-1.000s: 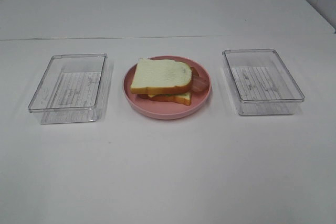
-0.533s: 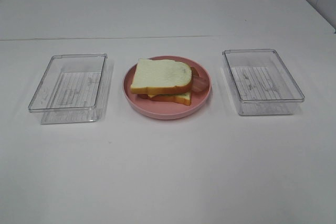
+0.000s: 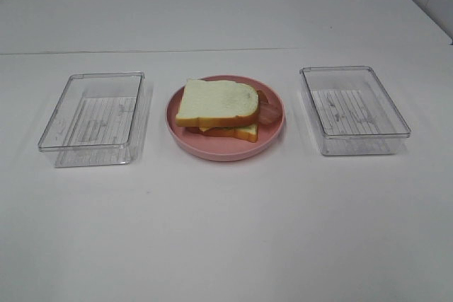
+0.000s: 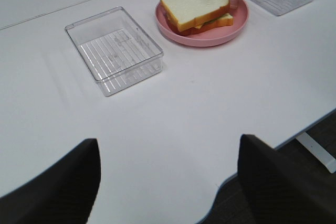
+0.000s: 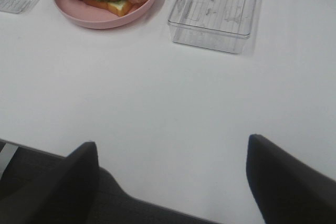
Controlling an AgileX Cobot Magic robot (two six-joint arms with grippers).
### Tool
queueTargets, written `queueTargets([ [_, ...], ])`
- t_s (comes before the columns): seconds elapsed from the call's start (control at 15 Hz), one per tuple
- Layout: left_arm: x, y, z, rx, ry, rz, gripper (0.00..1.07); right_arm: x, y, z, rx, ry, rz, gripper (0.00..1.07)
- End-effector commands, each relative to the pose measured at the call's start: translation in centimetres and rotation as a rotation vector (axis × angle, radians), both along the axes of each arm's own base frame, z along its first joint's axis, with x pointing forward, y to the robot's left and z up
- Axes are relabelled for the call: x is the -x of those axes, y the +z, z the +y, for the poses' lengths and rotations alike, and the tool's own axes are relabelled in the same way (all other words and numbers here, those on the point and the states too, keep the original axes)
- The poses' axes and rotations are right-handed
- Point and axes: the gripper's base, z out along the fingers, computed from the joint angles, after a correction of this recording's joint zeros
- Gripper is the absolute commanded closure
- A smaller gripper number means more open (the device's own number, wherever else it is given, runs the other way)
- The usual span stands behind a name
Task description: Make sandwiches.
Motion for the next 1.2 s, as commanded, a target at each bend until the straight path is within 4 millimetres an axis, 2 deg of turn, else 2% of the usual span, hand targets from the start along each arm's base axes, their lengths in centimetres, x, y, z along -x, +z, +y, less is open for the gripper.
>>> queueTargets([
  [0.07,0.2,0.1,0.0,0.014,0.097,-0.030,0.36,0.0,0.0,-0.1,-0.009,-0.072,-0.015,0.34],
  [0.2,0.2,0.1,-0.2,0.012,0.264,-0.031,0.36,0.7,0.0,-0.1,-0.011,-0.102,-0.059,0.34],
  [0.4,0.0,0.1,-0.4,0.010,0.416,-0.032,0.36,2.2,-0.1,-0.1,-0.021,-0.098,-0.160,0.34],
  [1.2,0.1,0.1,-0.4,0.009,0.442,-0.034,0.36,2.1,-0.1,-0.2,-0.018,-0.099,-0.159,0.34],
])
